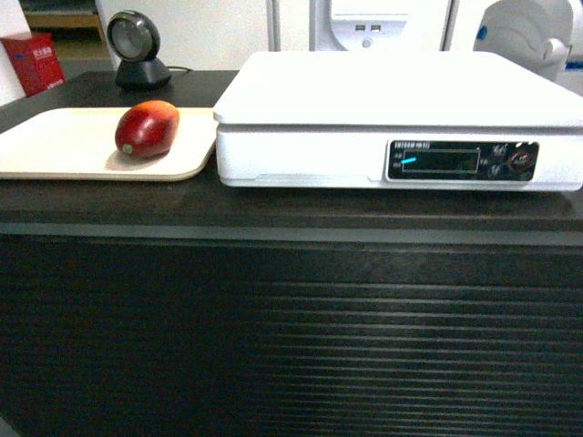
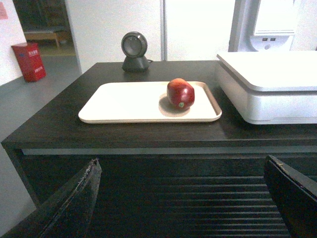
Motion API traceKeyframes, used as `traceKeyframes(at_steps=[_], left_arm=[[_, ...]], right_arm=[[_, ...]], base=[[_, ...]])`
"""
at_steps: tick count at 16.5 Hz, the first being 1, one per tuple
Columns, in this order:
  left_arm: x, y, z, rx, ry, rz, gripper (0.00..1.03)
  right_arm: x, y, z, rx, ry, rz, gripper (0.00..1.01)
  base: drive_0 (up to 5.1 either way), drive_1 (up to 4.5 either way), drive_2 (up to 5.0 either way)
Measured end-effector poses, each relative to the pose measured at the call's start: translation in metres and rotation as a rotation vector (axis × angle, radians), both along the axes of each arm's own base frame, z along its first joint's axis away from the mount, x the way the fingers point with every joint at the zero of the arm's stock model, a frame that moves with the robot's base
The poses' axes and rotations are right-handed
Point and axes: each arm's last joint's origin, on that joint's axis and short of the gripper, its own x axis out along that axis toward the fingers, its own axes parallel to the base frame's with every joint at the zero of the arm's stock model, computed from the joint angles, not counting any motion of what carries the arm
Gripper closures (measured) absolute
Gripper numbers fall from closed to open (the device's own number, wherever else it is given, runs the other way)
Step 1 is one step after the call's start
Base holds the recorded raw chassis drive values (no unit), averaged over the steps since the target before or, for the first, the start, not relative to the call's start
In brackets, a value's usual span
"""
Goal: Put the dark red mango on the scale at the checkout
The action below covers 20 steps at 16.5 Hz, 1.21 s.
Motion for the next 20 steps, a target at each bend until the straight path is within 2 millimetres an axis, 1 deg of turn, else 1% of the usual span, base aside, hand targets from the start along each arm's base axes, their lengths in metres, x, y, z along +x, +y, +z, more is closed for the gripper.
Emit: traceKeyframes(at_steps=[20], left_arm=[[0.0,-0.0001,0.0,0.0,0.0,-0.002,0.05]], right_arm=[[0.0,0.0,-0.0001,0.001,0.001,0.0,0.03]], base=[[0.0,0.0,0.0]])
